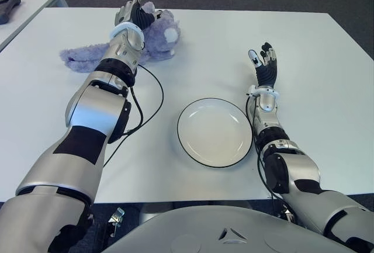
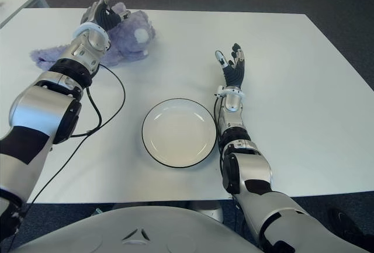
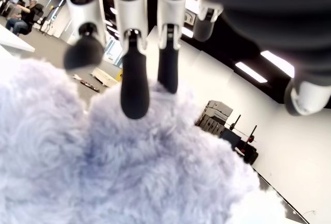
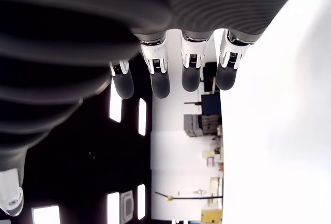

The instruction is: Put the doll into the plate.

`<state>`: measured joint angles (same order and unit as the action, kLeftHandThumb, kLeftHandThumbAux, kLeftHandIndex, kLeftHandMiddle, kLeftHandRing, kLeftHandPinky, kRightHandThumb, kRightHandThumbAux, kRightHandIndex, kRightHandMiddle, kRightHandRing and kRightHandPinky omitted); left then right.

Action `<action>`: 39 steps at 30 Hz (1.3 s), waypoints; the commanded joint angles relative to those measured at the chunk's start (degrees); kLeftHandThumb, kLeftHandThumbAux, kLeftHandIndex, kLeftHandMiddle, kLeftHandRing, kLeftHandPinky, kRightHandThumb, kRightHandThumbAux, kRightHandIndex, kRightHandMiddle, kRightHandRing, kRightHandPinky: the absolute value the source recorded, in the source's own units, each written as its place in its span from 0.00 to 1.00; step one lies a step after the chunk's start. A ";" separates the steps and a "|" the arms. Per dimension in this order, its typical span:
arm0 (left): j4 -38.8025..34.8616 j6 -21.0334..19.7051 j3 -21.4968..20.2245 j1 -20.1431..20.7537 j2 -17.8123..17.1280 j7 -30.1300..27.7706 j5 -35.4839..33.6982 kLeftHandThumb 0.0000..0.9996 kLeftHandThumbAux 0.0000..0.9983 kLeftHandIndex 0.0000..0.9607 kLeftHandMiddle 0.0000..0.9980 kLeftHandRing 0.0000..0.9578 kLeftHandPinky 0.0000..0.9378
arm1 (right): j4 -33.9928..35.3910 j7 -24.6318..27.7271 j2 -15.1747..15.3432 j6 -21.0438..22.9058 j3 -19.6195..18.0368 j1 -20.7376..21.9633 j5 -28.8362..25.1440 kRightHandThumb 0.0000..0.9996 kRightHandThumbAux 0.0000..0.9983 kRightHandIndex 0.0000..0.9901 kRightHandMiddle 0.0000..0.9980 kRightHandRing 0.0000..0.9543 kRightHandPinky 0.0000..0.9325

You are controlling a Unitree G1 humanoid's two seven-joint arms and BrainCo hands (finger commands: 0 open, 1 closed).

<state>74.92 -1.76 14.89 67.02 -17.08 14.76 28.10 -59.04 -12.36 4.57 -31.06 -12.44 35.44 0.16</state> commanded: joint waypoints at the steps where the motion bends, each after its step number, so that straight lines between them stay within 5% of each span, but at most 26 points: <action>1: 3.29 -2.23 1.42 1.20 2.08 -4.51 1.27 0.20 0.36 0.05 0.42 0.68 0.85 | -14.67 0.19 -5.20 2.40 -0.12 -21.34 0.05 0.00 0.54 0.09 0.09 0.04 0.02; 5: 3.28 -2.23 1.26 1.13 2.19 -4.45 1.09 0.21 0.36 0.05 0.52 0.72 0.88 | -14.69 0.33 -5.11 2.45 -0.14 -21.35 0.03 0.00 0.55 0.09 0.09 0.04 0.02; 13: 3.15 -2.34 1.32 1.45 2.38 -3.67 1.16 0.20 0.37 0.05 0.46 0.69 0.84 | -14.76 0.78 -4.87 2.59 -0.20 -21.34 -0.04 0.00 0.54 0.07 0.09 0.05 0.02; 28: 2.91 -2.52 -0.63 1.87 2.26 -0.83 -0.39 0.23 0.37 0.03 0.60 0.76 0.88 | -14.76 0.88 -4.68 2.52 0.05 -21.54 0.21 0.00 0.53 0.07 0.10 0.05 0.01; 38: 2.71 -2.54 -2.80 2.07 2.45 1.76 -2.16 0.25 0.38 0.03 0.55 0.73 0.88 | -14.78 1.72 -4.50 2.57 -0.18 -21.50 -0.05 0.00 0.53 0.08 0.10 0.06 0.01; 39: 2.71 -2.58 -2.93 2.13 2.43 1.86 -2.25 0.25 0.38 0.03 0.49 0.67 0.84 | -14.80 1.76 -4.48 2.64 -0.21 -21.48 -0.07 0.00 0.54 0.08 0.10 0.06 0.02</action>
<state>74.93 -2.62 13.94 67.58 -16.14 14.80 27.46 -59.07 -11.66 4.62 -31.06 -12.45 35.45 0.15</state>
